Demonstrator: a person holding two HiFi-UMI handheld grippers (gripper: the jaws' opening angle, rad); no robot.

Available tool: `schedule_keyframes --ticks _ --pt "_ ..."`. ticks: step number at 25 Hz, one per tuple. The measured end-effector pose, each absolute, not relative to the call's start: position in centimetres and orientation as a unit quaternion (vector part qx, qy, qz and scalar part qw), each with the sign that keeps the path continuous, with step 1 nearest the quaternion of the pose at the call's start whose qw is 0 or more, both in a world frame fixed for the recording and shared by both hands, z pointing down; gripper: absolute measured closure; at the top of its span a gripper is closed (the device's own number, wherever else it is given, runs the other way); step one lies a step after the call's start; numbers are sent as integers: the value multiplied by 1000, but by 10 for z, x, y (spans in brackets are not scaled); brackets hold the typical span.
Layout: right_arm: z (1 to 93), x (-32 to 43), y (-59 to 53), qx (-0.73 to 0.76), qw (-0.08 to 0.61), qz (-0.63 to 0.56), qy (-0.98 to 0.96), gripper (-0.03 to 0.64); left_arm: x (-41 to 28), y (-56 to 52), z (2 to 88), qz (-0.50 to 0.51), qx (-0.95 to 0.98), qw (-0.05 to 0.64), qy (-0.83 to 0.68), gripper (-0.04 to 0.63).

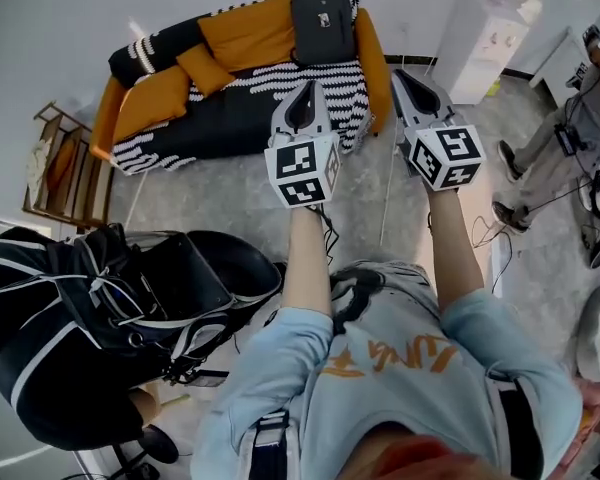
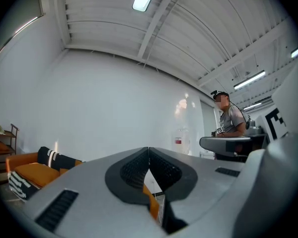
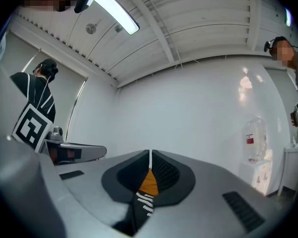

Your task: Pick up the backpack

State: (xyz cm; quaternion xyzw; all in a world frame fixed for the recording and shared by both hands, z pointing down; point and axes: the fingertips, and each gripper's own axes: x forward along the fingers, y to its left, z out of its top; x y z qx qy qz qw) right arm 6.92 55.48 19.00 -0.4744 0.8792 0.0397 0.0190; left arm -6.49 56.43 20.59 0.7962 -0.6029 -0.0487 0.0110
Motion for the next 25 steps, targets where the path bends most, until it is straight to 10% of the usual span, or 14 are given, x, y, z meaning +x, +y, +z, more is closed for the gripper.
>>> schedule_keyframes --ticks 25 --pt "254 114 489 -457 -23 -11 889 581 -7 497 252 -12 789 32 -613 574"
